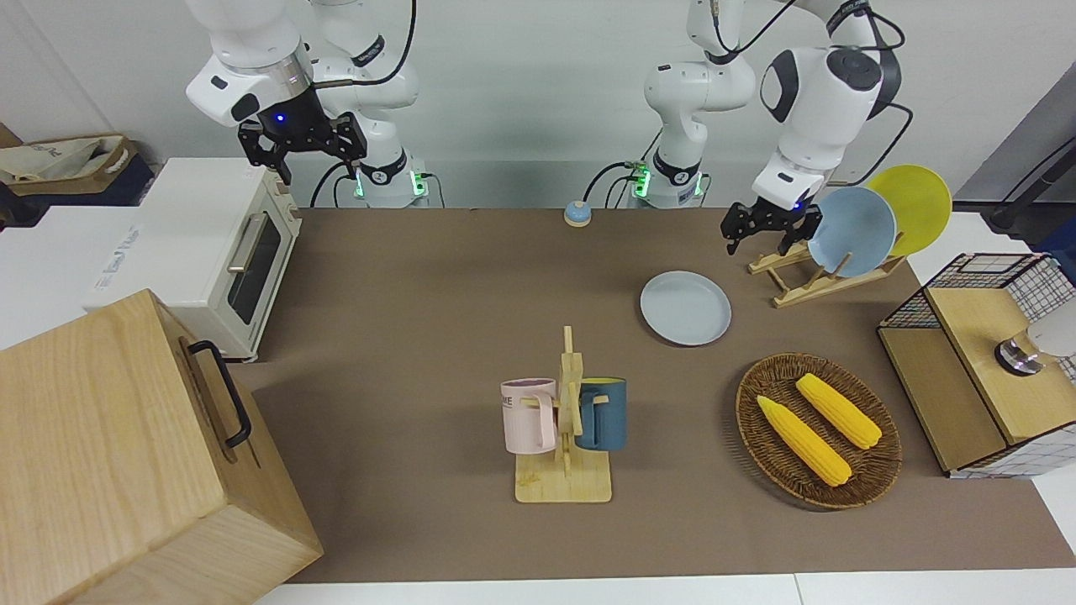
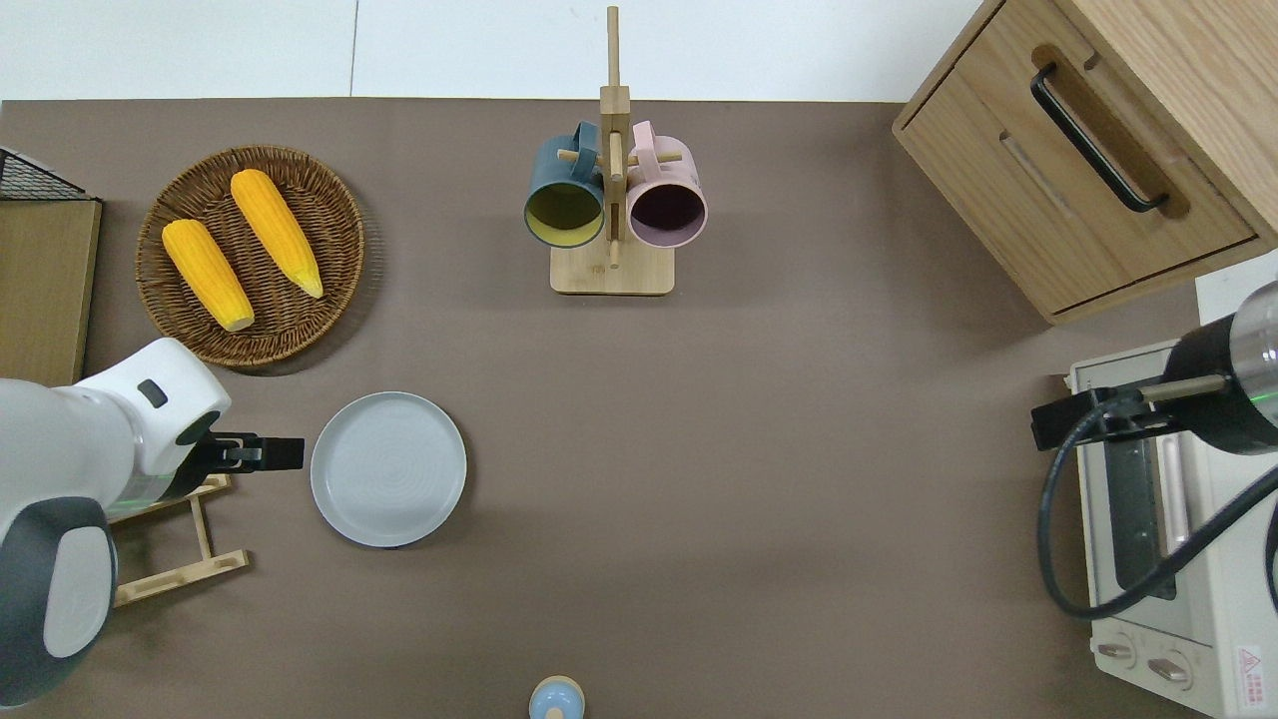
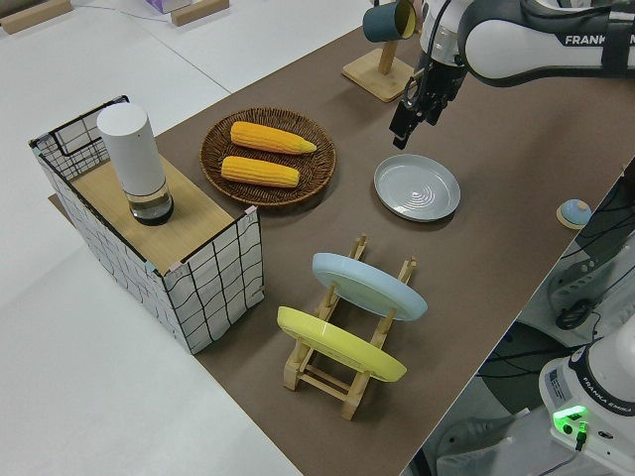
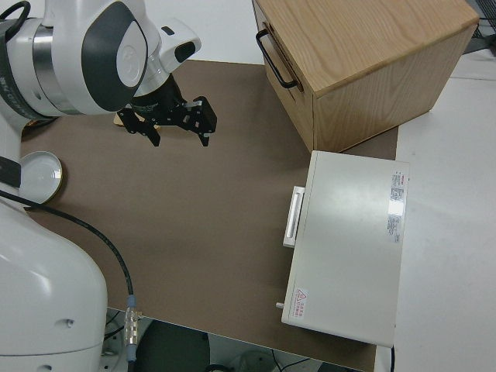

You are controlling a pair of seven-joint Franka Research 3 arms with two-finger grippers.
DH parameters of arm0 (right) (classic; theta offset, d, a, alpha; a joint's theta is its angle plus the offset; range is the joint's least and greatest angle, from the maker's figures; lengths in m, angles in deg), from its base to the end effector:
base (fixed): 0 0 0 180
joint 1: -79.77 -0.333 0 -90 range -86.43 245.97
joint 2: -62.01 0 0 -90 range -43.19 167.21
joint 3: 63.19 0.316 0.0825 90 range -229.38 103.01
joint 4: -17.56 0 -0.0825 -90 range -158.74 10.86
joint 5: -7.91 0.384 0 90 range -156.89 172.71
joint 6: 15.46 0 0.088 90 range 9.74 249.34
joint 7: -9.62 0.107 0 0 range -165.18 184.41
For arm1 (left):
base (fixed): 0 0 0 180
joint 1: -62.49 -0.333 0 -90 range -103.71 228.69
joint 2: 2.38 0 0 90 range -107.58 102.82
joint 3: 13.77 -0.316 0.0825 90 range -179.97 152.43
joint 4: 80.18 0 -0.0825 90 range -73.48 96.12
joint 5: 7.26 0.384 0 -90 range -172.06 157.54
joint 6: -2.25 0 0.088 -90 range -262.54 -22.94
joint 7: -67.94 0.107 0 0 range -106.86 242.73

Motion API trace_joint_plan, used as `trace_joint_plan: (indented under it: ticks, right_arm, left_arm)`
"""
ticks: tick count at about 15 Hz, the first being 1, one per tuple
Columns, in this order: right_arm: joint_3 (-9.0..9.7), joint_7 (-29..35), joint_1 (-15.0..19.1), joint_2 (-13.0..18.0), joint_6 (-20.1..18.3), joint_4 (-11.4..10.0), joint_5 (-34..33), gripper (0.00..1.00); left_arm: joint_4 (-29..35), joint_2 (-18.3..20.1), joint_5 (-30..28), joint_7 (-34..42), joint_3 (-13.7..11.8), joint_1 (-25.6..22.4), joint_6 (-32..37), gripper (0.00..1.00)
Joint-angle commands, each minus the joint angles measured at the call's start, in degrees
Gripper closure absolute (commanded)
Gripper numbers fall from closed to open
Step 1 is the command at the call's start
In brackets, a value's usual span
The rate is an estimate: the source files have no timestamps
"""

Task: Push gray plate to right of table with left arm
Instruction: 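Move the left gripper down to the near edge of the gray plate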

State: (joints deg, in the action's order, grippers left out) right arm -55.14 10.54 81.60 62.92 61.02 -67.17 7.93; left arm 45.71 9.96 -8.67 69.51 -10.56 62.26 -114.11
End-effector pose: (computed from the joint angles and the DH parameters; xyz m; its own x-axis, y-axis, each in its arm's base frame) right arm 0.5209 0.0575 0.6562 0.9876 0.0913 -0.1279 0.0925 -0.9957 0.0039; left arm 0.4904 -0.0280 0.4788 0.9965 -0.0677 0.0490 -0.0682 -0.9976 0.0093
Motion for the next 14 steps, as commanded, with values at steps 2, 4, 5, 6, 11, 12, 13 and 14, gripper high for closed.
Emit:
trace_joint_plan:
  ticks: [2, 4, 5, 6, 11, 12, 13, 14]
  right_arm:
    - [0.92, 0.75, 1.15, 0.14, -0.89, 0.53, 0.25, 0.017]
    - [0.92, 0.66, 1.07, 0.14, -0.89, 0.53, 0.25, 0.017]
    - [0.92, 0.66, 1.15, 0.14, -0.89, 0.53, 0.25, 0.017]
    - [0.92, 0.66, 1.15, 0.14, -0.89, 0.53, 0.25, 0.017]
    - [0.92, 0.66, 1.07, 0.14, -0.89, 0.53, 0.25, 0.017]
    - [0.92, 0.66, 1.15, 0.14, -0.89, 0.53, 0.25, 0.017]
    - [0.92, 0.75, 1.15, 0.14, -0.89, 0.53, 0.25, 0.017]
    - [0.92, 0.75, 1.07, 0.14, -0.89, 0.53, 0.25, 0.017]
  left_arm:
    - [11.12, 2.69, 0.18, -0.96, -0.31, 0.67, -12.2, 0.0]
    - [14.11, 2.16, 0.18, -0.96, -0.31, 0.67, -16.25, 0.0]
    - [15.95, 2.08, 0.09, -0.96, -0.31, 0.67, -18.88, 0.0]
    - [17.88, 1.9, 0.09, -0.96, -0.31, 0.67, -21.34, 0.0]
    - [22.82, -1.25, 0.09, -0.96, -0.31, 0.67, -29.44, 0.0]
    - [22.91, -2.22, 0.09, -0.96, -0.31, 0.67, -30.23, 0.0]
    - [23.0, -3.1, 0.18, -0.87, -0.31, 0.67, -31.2, 0.0]
    - [23.0, -3.81, 0.09, -0.87, -0.31, 0.67, -31.9, 0.0]
